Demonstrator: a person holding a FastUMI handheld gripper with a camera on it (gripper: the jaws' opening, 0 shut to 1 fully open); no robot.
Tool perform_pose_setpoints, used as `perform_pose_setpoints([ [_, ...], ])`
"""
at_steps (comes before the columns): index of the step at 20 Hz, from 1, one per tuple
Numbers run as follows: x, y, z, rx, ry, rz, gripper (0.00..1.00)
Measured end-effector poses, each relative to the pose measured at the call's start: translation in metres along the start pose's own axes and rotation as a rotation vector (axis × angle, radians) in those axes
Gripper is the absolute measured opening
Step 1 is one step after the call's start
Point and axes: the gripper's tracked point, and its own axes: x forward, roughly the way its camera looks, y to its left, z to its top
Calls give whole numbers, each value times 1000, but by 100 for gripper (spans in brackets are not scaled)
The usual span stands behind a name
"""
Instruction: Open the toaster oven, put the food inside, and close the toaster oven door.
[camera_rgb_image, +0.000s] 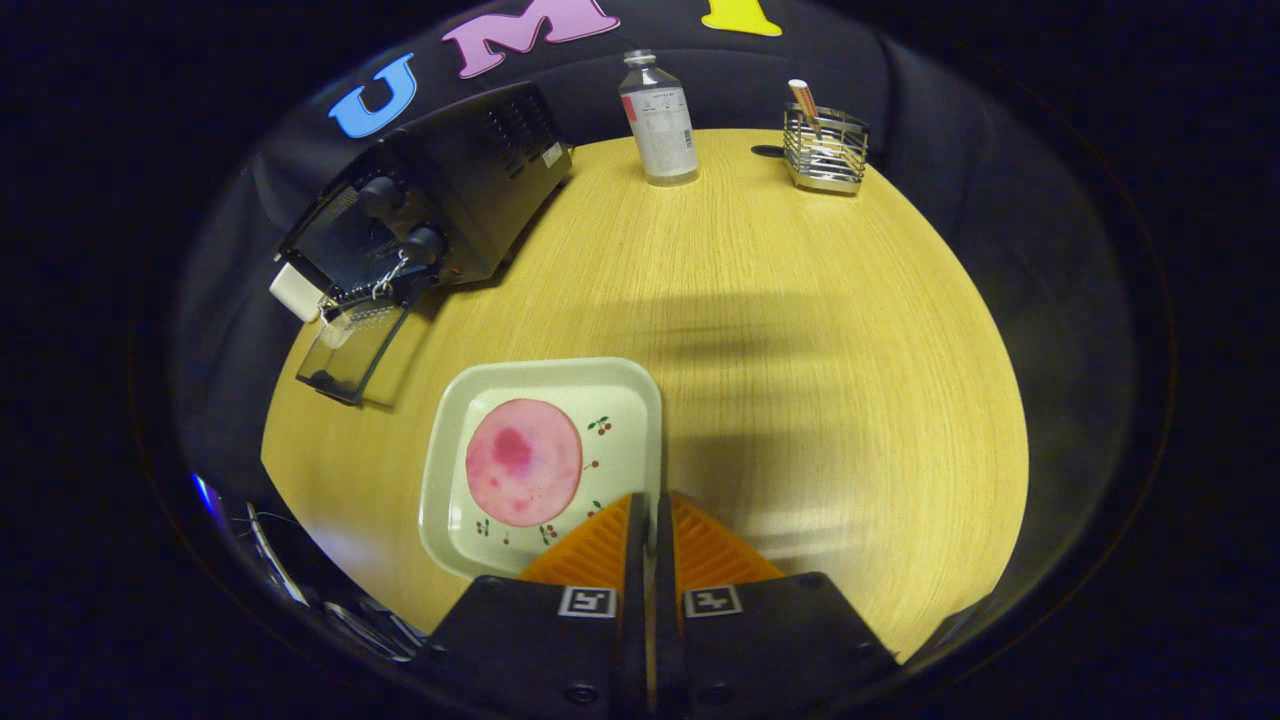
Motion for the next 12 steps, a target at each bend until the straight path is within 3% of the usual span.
perform_pose_setpoints([
  [3,0,1,-1,24,0,35,6],
  [12,-16,6,-3,360,-14,185,6],
])
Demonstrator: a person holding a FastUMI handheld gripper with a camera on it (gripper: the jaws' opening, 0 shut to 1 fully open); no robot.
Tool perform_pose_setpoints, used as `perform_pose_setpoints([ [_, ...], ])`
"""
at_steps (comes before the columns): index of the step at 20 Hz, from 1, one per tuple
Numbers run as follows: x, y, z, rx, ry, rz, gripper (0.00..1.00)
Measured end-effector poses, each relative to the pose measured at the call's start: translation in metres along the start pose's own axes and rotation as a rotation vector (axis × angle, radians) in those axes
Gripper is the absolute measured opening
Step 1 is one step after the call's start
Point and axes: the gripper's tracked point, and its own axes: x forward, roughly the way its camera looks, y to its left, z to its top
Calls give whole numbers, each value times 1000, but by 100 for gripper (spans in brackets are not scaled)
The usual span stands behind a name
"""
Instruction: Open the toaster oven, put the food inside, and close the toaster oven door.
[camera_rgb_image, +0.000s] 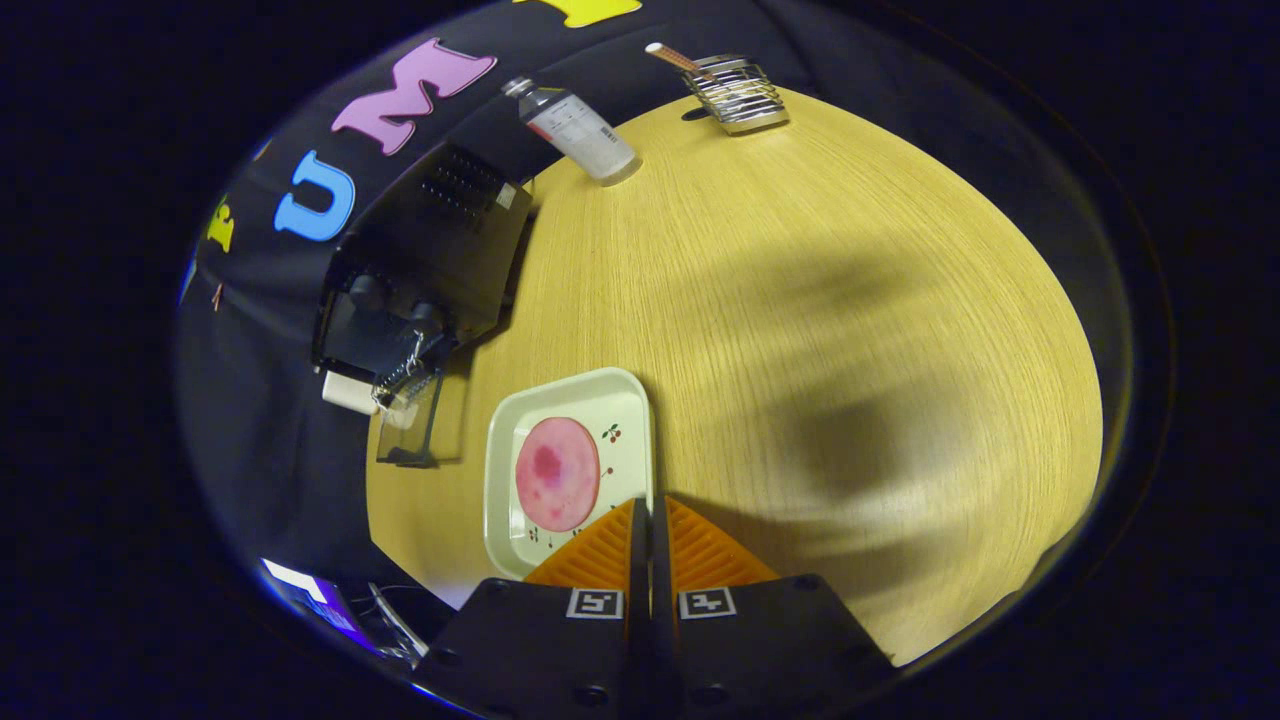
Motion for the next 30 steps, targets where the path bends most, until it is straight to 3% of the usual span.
perform_pose_setpoints([
  [13,-45,36,14,205,-157,57,6],
  [23,-72,79,-36,344,-292,38,6],
  [30,-54,137,-62,406,-356,77,6],
])
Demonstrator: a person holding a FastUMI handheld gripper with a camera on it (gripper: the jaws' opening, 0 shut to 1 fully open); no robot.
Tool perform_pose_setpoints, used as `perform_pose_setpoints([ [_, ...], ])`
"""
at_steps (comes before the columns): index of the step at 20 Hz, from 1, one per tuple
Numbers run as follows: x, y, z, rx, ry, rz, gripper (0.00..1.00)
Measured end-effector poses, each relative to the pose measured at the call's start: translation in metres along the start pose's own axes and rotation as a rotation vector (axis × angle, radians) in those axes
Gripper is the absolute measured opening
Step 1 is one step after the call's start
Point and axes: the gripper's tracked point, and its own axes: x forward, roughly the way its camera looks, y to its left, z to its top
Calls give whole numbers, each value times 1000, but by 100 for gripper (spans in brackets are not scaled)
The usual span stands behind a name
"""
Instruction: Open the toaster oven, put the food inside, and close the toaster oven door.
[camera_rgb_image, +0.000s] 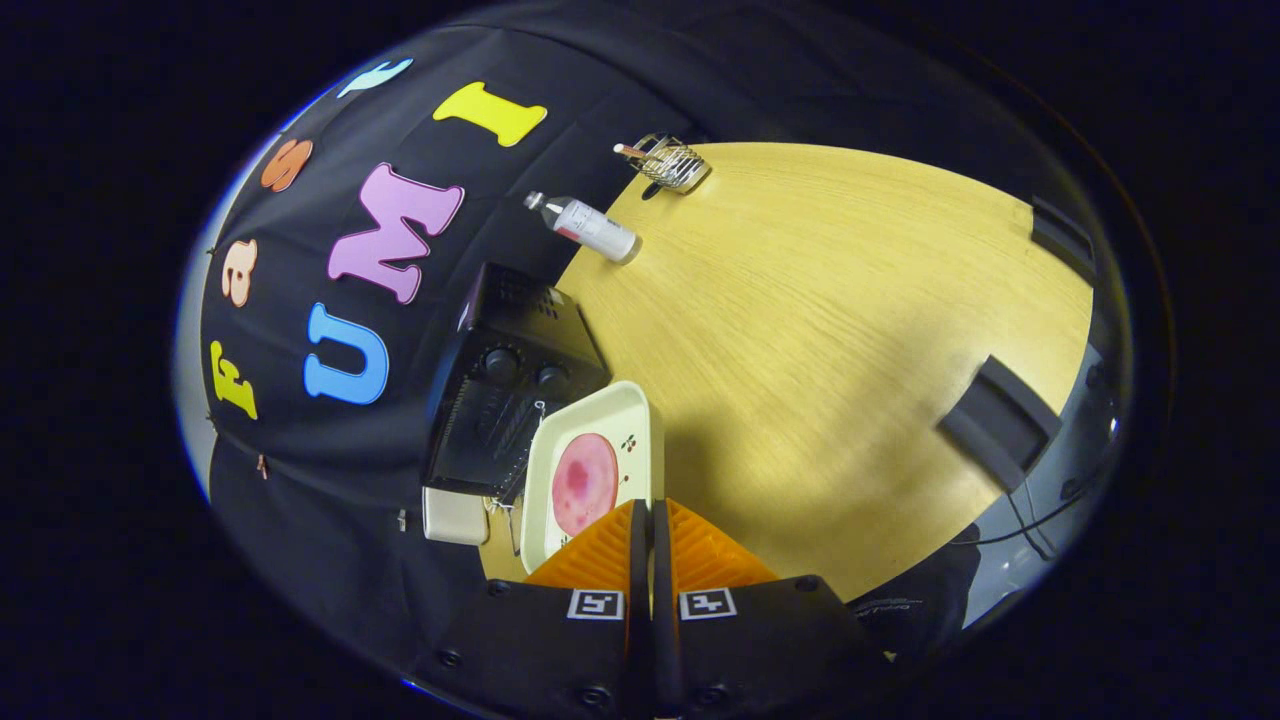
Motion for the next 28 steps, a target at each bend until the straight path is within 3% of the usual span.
perform_pose_setpoints([
  [12,88,115,-37,-27,2,110,6],
  [28,230,170,-18,100,-87,107,6],
])
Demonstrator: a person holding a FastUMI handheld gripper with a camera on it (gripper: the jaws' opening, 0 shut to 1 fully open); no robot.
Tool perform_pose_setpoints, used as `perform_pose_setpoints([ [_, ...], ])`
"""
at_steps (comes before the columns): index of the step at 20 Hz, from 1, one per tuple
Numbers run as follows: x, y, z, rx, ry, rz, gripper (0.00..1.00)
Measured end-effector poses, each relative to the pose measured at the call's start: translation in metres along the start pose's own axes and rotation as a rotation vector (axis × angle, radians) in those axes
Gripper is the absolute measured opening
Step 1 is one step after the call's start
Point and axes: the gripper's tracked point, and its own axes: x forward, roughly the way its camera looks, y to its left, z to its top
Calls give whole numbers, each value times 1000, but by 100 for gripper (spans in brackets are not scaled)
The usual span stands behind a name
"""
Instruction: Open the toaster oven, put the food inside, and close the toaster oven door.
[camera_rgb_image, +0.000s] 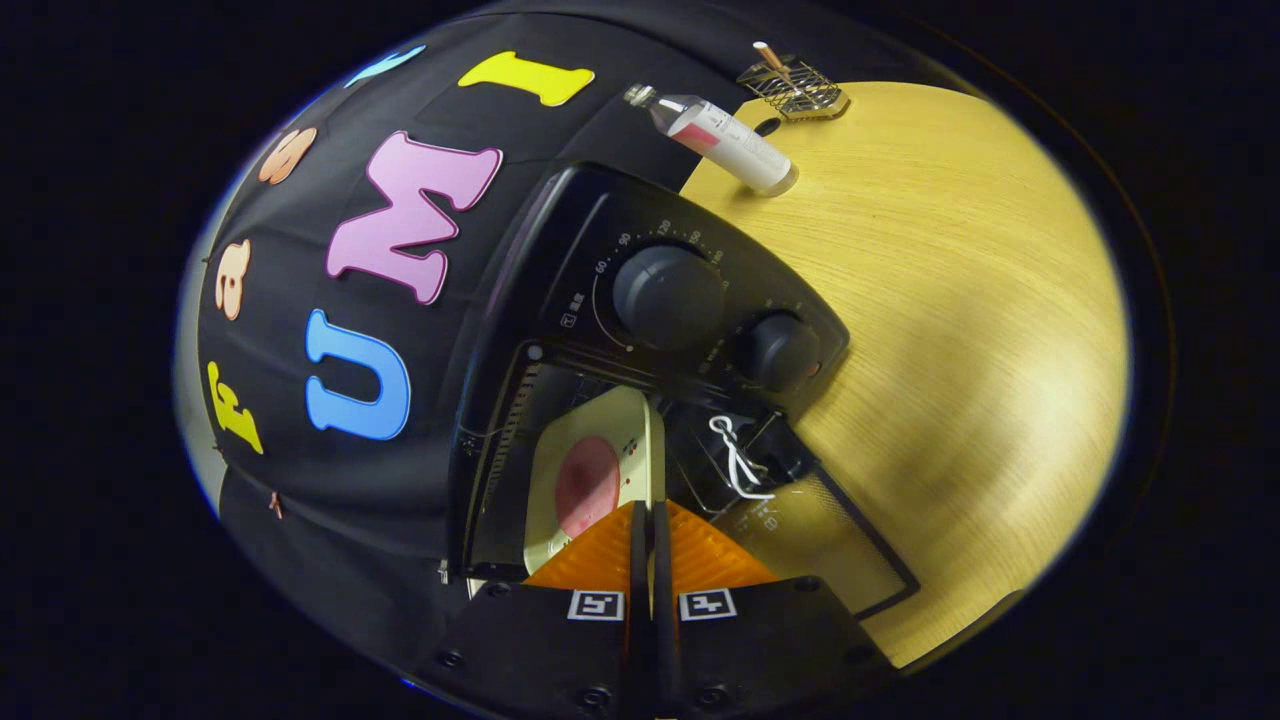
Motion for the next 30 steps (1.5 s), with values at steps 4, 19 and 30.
perform_pose_setpoints([
  [4,20,1,4,13,-63,-37,6],
  [19,23,15,13,-58,-174,-97,32],
  [30,-55,3,-26,-327,-66,-118,99],
])
